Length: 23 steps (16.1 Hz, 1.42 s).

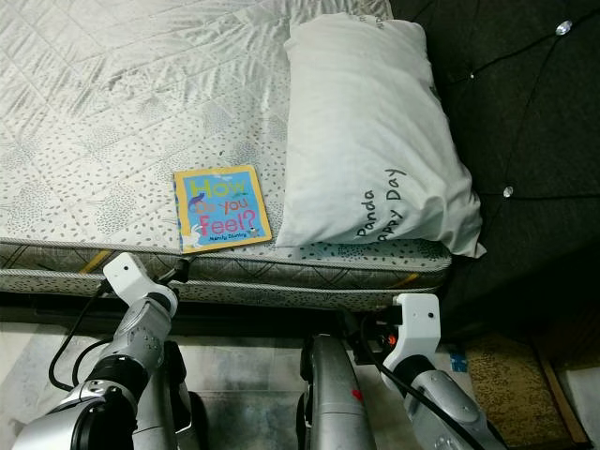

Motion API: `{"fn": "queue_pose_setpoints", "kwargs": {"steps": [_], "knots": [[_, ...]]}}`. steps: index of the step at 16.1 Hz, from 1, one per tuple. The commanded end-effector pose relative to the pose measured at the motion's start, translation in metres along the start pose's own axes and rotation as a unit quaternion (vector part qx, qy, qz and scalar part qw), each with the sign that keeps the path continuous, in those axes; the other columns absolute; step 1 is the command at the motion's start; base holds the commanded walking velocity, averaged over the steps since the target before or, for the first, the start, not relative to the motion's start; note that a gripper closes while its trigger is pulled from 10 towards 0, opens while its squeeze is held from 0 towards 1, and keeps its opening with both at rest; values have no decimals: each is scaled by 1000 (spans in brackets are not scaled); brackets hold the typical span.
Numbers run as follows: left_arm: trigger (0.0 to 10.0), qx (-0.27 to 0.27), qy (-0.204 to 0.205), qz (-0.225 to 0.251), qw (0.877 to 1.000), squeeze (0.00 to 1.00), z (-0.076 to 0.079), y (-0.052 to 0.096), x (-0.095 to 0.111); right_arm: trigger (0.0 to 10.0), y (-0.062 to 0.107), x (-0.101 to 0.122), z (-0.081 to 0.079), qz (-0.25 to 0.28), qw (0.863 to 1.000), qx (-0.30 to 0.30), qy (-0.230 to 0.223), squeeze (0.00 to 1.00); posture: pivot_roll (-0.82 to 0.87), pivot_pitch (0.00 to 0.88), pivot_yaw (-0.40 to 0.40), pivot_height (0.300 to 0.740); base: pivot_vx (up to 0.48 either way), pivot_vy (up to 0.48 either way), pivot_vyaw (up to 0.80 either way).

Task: Clean up the room

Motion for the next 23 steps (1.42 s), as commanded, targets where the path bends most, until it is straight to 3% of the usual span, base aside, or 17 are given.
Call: {"fn": "queue_pose_setpoints", "kwargs": {"steps": [1,2,3,11,14,19,23], "knots": [[10000,9,1,-13,1000,0,-4,1,-8,10000,4,-9,6,-16,1000,-13,-7,0,-294,252,-71,585,0,0,0],[10000,9,1,-13,1000,0,-4,1,-7,10000,4,-9,6,-16,1000,-13,-7,0,-294,252,-71,585,0,0,0],[10000,-41,-39,8,998,0,26,-6,15,10000,2,-9,9,-13,1000,-23,-14,0,-302,246,-59,585,0,0,0],[10000,-35,-39,32,998,0,26,-10,35,10000,0,-9,10,-11,999,-27,-18,0,-301,240,-56,585,0,0,0],[10000,-38,-39,24,998,0,24,-8,25,10000,-4,-10,9,-11,999,-26,-21,0,-286,225,-49,585,0,0,0],[10000,-61,-56,-2,997,0,22,5,-11,10000,-23,-9,7,-2,999,-25,-29,0,-236,171,-29,585,0,0,0],[10000,-88,-83,20,992,0,12,24,-15,10000,-41,-7,7,10,999,-28,-45,0,-193,115,-7,585,0,0,0]]}}
Point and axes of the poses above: a point about 5 cm out from each wrist's last joint towards the gripper, its own y axis pointing back from the gripper into the wrist, its own x axis along the axis of the wrist's last joint, z = x × y, the point moved 3 cm from there along -y, pointing out of the wrist towards the gripper, and after that the axes turned 15 degrees about y, right-handed, at the moved point
